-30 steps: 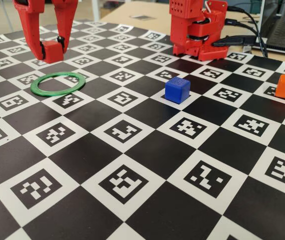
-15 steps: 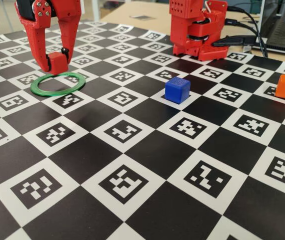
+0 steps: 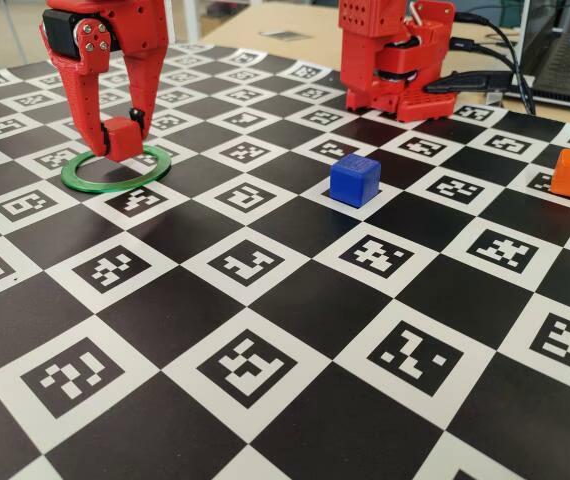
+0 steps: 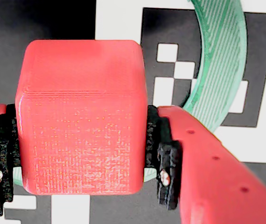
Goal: Grab the red cube then put it in the green circle then put the blue cube on top and finally the orange cube on top
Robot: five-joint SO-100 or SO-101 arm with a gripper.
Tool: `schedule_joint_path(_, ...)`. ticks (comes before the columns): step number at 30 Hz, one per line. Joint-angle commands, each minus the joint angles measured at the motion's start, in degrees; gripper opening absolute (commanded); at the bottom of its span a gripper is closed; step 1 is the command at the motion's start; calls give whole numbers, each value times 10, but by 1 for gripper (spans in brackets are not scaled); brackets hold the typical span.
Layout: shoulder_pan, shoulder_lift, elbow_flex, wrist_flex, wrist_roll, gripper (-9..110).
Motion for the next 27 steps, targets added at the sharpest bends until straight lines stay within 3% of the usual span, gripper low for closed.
schedule_joint_path(1, -5, 79, -8, -6, 4, 7)
schedule_joint_path(27, -8, 69, 8, -40, 6, 7)
